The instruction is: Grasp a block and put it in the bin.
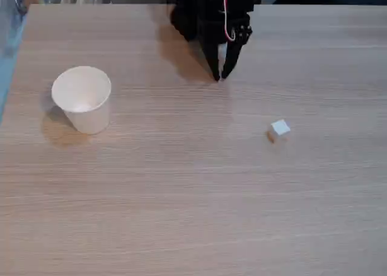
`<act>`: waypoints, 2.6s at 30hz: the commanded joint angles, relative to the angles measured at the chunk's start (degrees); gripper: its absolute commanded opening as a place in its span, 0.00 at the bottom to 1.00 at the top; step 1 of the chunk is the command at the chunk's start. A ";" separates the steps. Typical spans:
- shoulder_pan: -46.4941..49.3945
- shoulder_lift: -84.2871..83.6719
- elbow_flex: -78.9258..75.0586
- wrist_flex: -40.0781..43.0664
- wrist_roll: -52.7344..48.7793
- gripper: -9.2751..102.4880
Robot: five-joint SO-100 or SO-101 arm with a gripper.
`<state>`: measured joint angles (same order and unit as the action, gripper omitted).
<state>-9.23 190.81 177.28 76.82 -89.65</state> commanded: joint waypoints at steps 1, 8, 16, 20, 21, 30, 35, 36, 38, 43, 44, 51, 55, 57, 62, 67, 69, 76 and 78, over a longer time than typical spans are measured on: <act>0.18 0.09 0.70 0.26 -0.62 0.13; -0.35 0.09 0.70 0.26 0.00 0.08; -0.53 0.18 0.70 0.18 0.79 0.08; -0.53 0.18 0.70 0.09 0.79 0.08; -0.53 0.18 0.70 0.09 0.79 0.08; -0.53 0.18 0.70 0.09 0.79 0.08; -0.35 0.18 0.53 0.18 0.00 0.08; -0.09 0.18 0.44 0.26 -0.44 0.08; 0.35 0.18 -0.35 0.79 -1.14 0.08; 0.18 -1.14 -5.45 3.08 -2.37 0.09; -0.09 -2.99 -6.94 3.25 -2.37 0.09; -4.04 -19.51 -21.36 6.42 2.64 0.09; -7.65 -32.61 -31.55 5.27 7.29 0.09; -9.40 -37.97 -35.16 3.43 9.32 0.09; -12.57 -47.11 -38.23 -3.16 13.10 0.11; -14.15 -51.94 -36.21 -10.46 14.94 0.14; -14.15 -53.26 -35.68 -12.57 14.94 0.20; -12.83 -54.49 -33.13 -17.84 13.18 0.31; -12.39 -54.49 -31.82 -19.95 12.39 0.32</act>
<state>-22.59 136.41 144.76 59.15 -76.20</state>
